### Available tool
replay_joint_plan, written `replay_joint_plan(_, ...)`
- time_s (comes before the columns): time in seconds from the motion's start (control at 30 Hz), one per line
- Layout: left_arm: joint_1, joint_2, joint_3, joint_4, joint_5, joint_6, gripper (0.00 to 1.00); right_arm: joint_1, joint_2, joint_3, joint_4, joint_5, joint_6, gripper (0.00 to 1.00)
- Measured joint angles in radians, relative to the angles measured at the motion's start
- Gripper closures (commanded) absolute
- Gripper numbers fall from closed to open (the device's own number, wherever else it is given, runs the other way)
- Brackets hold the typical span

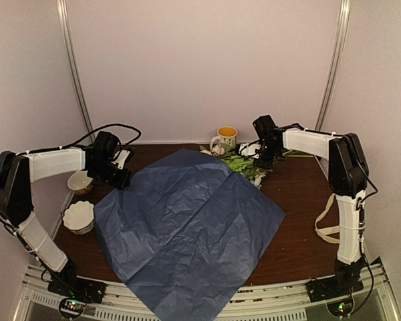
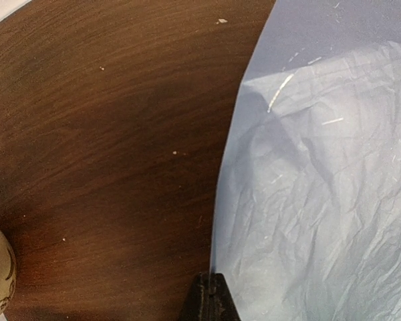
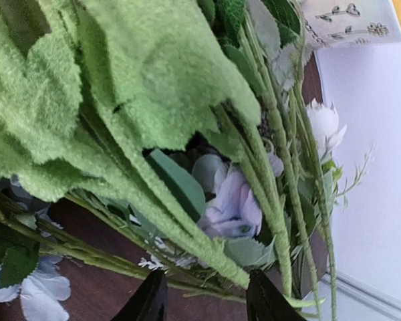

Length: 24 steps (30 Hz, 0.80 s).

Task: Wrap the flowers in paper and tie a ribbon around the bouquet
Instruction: Pick up the fake flower from the corner of the board.

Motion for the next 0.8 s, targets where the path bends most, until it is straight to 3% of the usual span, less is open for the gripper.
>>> replay_joint_plan(0.1,0.000,0.002,0.002,-0.001,0.002,0.000,1.00,0.000,0.019,0.022,0.031,0.014,-0.032,0.65)
replay_joint_plan(0.27,0.000,0.002,0.002,-0.002,0.003,0.000,1.00,0.003,0.024,0.026,0.087,0.036,-0.097,0.78)
replay_joint_plan(0.6,0.000,0.002,0.003,-0.016,0.002,0.000,1.00,0.018,0.054,0.026,0.099,0.075,-0.173,0.71)
replay_joint_plan(0.8,0.000,0.002,0.003,-0.018,0.002,0.000,1.00,0.031,0.069,0.026,0.121,0.117,-0.208,0.94)
